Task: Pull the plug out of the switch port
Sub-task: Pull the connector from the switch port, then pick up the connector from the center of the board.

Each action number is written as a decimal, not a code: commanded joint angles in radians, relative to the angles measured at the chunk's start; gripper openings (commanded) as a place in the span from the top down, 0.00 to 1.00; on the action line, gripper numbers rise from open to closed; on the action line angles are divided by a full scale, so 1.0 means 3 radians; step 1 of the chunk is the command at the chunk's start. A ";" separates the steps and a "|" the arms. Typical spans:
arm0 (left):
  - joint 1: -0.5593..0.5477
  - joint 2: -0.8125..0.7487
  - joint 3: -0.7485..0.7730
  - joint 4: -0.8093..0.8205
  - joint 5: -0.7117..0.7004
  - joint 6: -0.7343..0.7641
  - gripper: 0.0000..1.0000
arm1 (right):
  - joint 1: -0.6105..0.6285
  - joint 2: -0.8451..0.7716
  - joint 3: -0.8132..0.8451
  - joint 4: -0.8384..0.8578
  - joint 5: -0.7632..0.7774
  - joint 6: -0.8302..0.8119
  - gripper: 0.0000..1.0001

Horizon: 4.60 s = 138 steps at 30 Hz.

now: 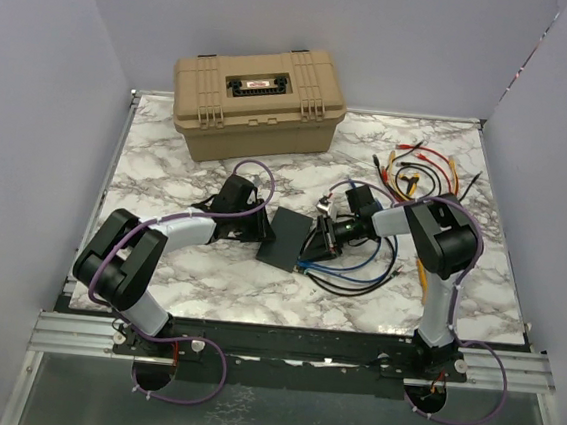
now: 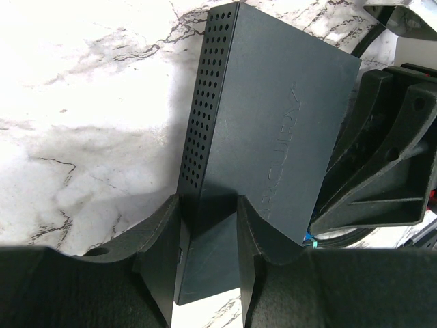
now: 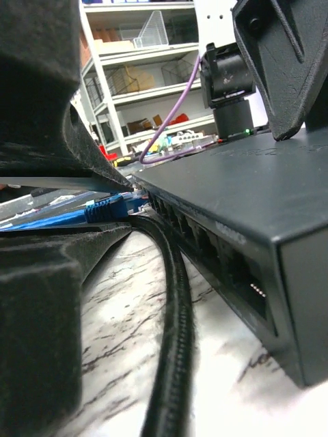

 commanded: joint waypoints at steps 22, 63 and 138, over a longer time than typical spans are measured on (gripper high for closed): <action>-0.0056 0.0349 -0.0073 -0.0462 -0.0170 0.0142 0.68 | 0.0055 0.0354 0.0201 -0.0257 0.0336 -0.0096 0.98; 0.0059 0.0534 -0.0303 -0.0815 -0.0996 -0.0210 1.00 | -0.0217 -0.0225 0.0119 -0.1172 0.0734 -0.0767 1.00; 0.0063 0.0964 0.0016 -0.0707 -0.0493 0.0112 1.00 | -0.0108 -0.1252 0.1254 -0.2069 0.1523 -0.0868 1.00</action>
